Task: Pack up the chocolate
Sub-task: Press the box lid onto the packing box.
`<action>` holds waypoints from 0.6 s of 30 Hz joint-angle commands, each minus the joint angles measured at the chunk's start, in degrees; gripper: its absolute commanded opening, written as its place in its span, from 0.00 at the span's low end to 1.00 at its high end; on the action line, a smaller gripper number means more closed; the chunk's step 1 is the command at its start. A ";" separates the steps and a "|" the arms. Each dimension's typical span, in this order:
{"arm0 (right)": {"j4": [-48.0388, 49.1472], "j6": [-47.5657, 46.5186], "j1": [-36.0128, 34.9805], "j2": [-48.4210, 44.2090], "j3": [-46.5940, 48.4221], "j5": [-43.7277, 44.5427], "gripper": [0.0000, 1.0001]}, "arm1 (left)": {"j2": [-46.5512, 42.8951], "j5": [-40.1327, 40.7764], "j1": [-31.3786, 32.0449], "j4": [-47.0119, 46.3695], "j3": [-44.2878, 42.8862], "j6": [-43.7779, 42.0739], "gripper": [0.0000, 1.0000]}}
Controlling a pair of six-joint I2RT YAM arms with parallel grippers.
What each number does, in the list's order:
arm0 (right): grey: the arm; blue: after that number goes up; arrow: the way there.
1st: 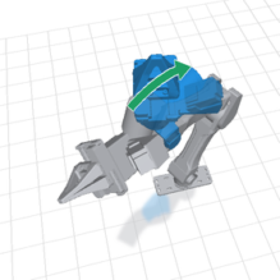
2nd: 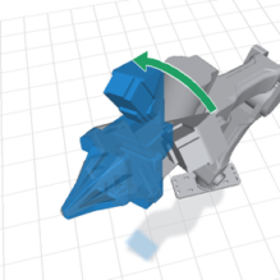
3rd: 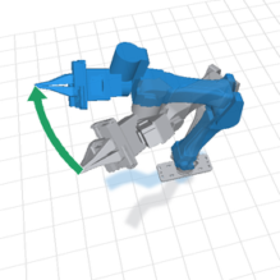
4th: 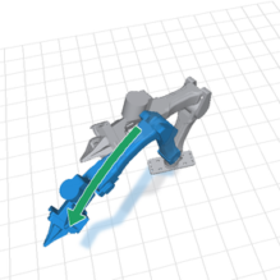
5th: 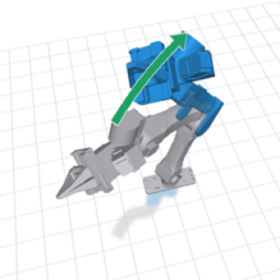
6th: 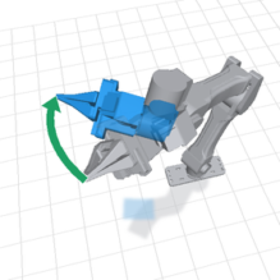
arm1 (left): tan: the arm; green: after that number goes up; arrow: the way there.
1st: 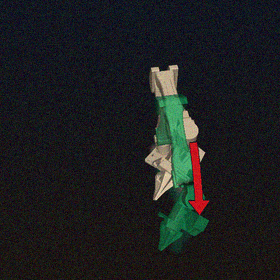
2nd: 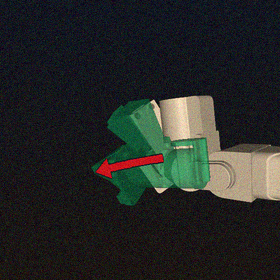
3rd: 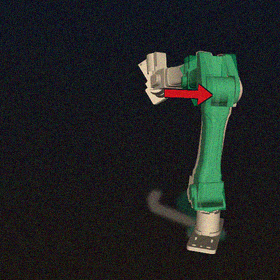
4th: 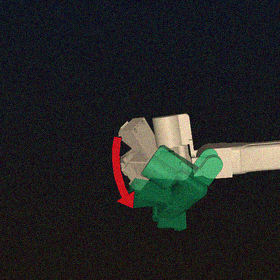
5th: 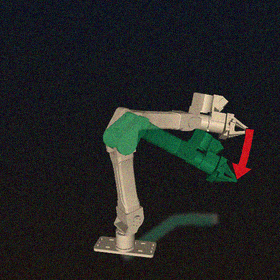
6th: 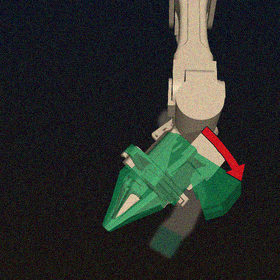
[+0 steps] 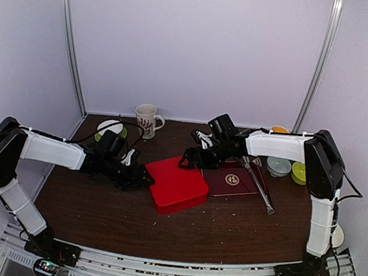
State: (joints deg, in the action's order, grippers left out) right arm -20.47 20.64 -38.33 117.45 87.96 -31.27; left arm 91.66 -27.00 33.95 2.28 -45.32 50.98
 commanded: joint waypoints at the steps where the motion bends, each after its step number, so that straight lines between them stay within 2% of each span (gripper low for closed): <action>1: -3.38 -2.18 0.11 -2.94 0.72 4.20 0.98 | -3.42 2.63 -2.33 6.64 -4.45 -7.95 0.72; 7: -4.69 -2.05 0.03 -6.69 -2.14 6.36 0.99 | -2.28 2.67 -5.85 6.44 -6.93 -13.26 0.77; 13: -4.74 -3.01 -1.58 -14.73 -11.34 9.48 1.00 | 6.11 -0.09 -6.76 5.42 -15.02 -24.01 0.77; 18: -5.51 -4.81 -6.47 -20.15 -18.63 14.59 1.00 | 12.89 -3.32 -6.88 5.57 -22.42 -30.54 0.77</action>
State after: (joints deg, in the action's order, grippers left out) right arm -24.69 17.91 -40.77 101.03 74.15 -22.24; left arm 100.92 -26.65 27.20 9.04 -62.65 28.73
